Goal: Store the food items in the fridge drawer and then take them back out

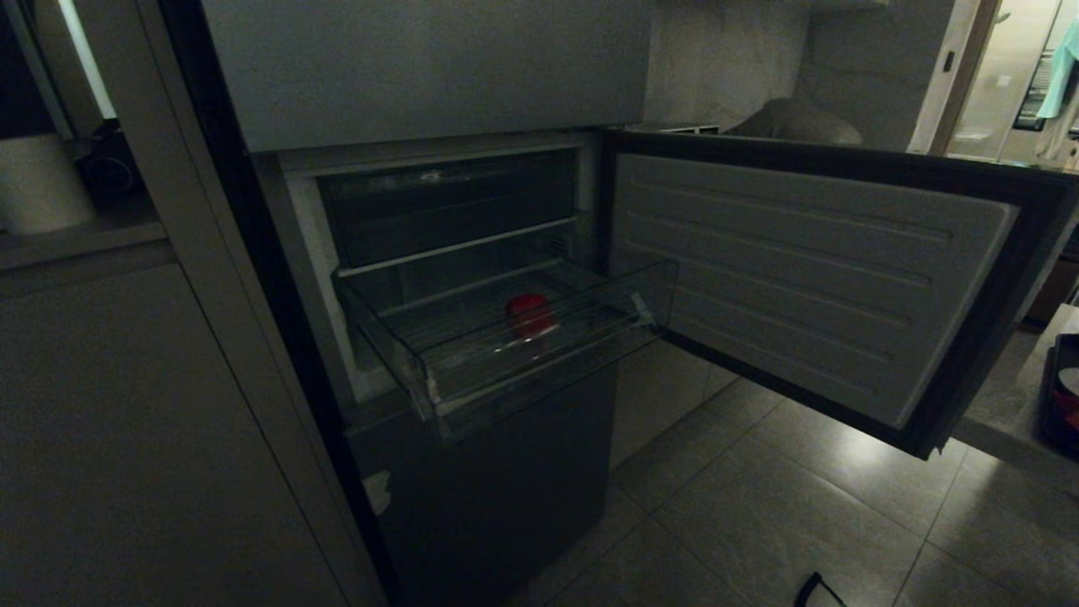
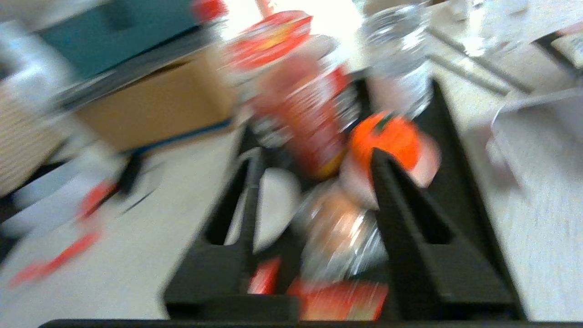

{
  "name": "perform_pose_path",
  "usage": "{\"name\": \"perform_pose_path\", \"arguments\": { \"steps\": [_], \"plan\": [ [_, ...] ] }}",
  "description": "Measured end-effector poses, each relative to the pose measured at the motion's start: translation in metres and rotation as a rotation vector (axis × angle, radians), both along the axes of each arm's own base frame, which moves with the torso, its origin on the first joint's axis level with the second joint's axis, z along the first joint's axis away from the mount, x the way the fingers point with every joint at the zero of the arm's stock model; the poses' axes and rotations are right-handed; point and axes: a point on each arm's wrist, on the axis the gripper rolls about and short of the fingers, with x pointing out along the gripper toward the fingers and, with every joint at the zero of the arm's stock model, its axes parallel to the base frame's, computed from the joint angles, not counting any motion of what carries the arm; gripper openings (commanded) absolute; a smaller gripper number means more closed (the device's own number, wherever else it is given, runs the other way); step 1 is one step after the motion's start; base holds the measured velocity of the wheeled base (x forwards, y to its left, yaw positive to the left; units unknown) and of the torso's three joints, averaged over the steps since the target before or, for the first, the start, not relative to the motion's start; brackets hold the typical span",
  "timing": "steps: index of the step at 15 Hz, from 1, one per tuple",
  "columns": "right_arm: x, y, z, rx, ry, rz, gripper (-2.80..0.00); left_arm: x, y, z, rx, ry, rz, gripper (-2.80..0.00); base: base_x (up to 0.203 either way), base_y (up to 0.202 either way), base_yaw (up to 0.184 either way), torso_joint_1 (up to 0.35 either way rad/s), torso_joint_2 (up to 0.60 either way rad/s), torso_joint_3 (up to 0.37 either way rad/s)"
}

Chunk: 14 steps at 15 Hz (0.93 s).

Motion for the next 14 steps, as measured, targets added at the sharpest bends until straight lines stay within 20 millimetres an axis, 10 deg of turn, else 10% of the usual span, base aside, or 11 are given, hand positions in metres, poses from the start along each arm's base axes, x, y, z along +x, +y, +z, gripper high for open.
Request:
{"name": "perform_pose_path", "arguments": {
  "steps": [7,14],
  "plan": [
    [-0.06,0.154,0.007,-0.02,0.01,0.213,-2.8,0.0,0.0,0.0,0.0,0.0,0.0,-2.8,0.0,0.0,0.0,0.0,0.0,0.0],
    [-0.09,0.272,-0.056,-0.057,0.153,0.646,-2.8,0.0,0.0,0.0,0.0,0.0,0.0,-2.8,0.0,0.0,0.0,0.0,0.0,0.0]
  ]
}}
